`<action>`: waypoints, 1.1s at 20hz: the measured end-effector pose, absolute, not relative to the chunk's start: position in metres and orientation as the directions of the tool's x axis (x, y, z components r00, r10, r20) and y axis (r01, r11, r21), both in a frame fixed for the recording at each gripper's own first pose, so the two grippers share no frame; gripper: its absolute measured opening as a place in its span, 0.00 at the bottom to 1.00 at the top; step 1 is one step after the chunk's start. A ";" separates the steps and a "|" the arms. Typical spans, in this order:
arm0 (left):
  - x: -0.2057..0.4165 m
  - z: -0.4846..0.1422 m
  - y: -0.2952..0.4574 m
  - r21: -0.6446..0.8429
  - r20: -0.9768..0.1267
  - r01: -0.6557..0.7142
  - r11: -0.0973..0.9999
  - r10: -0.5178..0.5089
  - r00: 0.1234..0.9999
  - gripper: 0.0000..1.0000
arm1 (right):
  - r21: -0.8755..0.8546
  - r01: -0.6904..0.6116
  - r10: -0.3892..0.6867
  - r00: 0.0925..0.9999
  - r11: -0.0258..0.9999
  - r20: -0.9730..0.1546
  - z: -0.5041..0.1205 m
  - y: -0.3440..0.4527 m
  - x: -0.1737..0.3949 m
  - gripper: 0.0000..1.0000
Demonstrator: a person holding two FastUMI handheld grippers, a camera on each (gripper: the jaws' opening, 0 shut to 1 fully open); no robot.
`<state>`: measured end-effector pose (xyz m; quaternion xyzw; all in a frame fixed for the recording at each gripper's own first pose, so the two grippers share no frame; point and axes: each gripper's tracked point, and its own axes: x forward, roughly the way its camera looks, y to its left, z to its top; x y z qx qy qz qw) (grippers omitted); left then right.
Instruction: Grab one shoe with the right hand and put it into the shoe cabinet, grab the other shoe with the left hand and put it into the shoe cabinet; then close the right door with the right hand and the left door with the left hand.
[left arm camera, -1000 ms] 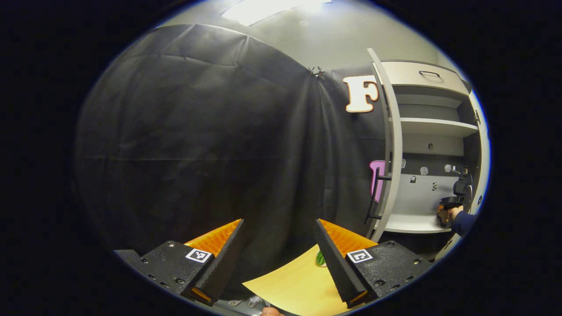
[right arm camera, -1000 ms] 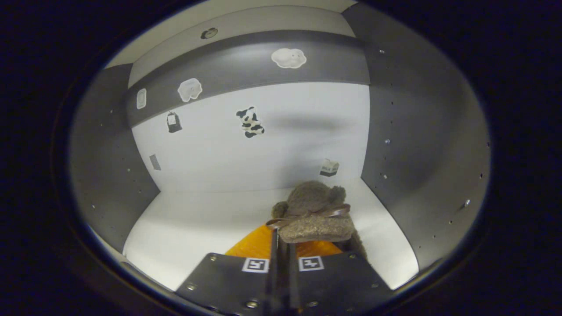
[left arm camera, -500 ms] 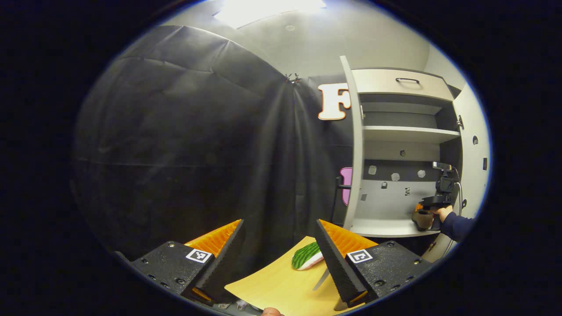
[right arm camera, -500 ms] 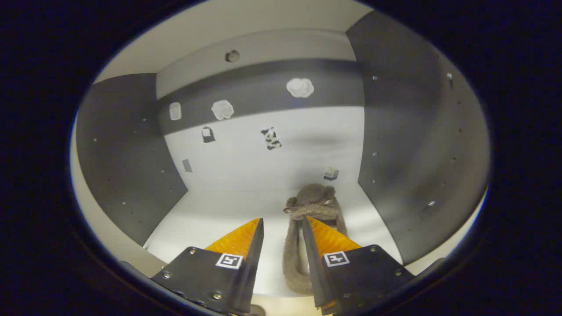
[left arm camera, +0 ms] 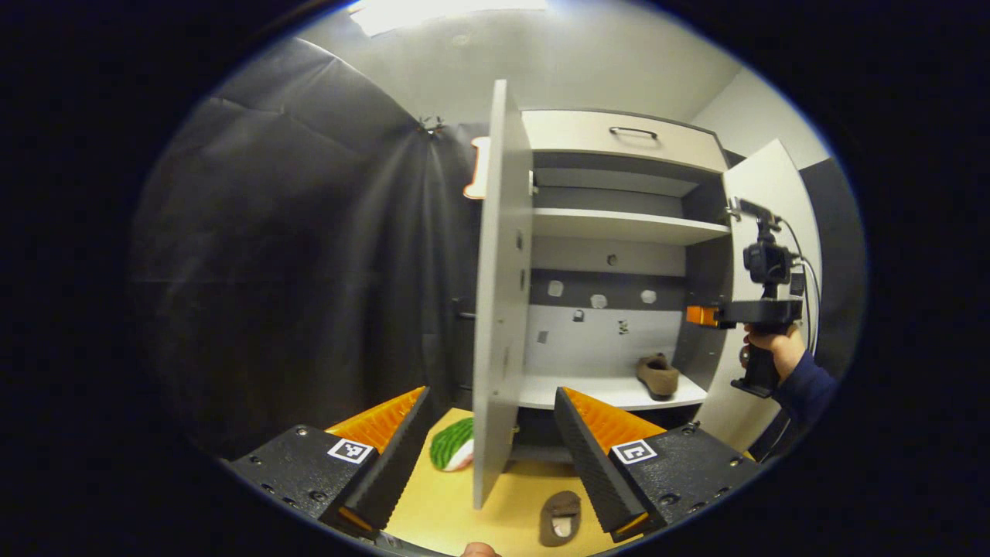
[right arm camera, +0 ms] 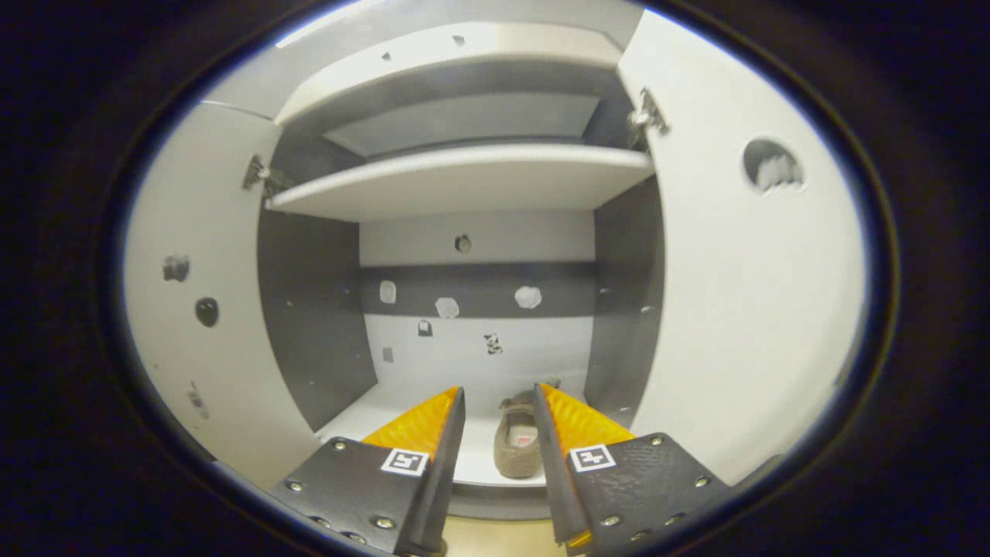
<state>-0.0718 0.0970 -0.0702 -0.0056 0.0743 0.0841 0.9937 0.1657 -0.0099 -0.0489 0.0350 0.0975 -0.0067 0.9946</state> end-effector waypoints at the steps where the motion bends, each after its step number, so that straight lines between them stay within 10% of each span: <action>1: -0.068 -0.081 0.087 -0.006 -0.172 -0.137 0.990 0.134 0.976 0.93 | 0.053 0.013 -0.004 0.986 0.999 -0.170 -0.033 -0.011 0.149 0.50; 11: -0.040 -0.252 0.029 -0.020 -0.490 0.050 0.999 -0.054 0.870 0.97 | 0.040 0.023 -0.023 1.000 0.999 -0.016 0.069 -0.037 0.041 0.52; 22: -0.051 -0.441 0.035 -0.082 -0.842 0.094 0.992 -0.119 0.527 0.98 | 0.030 0.133 -0.134 0.990 0.991 0.042 0.106 -0.084 -0.018 0.55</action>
